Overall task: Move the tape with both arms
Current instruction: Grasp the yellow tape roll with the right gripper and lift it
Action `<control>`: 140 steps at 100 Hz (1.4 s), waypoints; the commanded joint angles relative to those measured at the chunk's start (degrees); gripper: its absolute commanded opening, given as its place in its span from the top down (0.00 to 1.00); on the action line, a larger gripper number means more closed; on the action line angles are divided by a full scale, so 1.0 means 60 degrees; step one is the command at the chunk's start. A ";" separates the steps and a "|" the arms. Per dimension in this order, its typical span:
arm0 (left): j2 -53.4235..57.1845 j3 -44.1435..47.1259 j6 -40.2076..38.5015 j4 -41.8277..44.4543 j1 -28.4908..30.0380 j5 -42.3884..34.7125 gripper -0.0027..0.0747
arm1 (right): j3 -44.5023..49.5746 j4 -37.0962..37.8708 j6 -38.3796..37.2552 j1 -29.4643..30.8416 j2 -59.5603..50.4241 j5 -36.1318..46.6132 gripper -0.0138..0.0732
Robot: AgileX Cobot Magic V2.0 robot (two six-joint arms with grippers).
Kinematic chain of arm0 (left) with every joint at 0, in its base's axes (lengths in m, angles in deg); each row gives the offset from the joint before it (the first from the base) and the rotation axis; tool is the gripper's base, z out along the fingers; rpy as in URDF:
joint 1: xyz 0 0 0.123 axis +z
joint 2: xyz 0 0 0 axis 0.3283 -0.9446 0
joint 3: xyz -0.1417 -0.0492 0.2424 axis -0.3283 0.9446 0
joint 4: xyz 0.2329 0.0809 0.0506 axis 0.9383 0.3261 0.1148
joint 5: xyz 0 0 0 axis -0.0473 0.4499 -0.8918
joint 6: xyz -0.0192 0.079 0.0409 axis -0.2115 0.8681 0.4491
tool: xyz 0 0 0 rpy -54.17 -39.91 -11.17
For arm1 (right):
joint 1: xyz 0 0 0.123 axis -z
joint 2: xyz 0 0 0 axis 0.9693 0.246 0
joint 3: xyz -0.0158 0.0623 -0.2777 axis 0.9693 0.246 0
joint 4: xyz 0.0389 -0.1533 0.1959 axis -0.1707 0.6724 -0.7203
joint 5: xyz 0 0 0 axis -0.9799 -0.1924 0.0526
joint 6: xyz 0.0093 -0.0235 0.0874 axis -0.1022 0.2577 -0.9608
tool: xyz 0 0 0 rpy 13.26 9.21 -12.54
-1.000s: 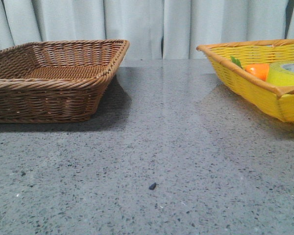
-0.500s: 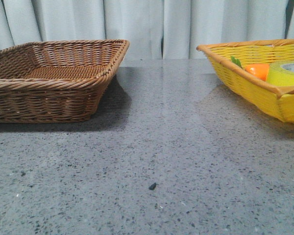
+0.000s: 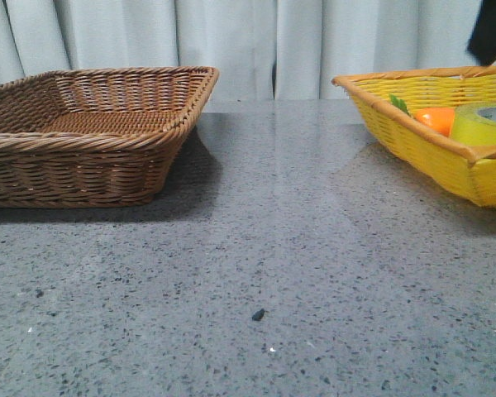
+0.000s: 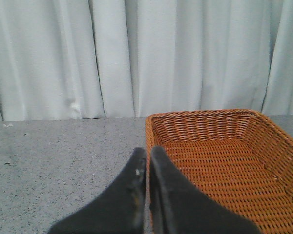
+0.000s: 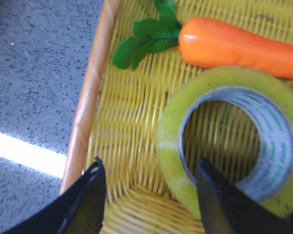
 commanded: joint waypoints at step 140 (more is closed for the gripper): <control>-0.0129 -0.0363 -0.0058 -0.0527 -0.0003 -0.1356 0.99 | -0.2879 0.0327 0.0117 -0.0008 0.2007 -0.2154 0.78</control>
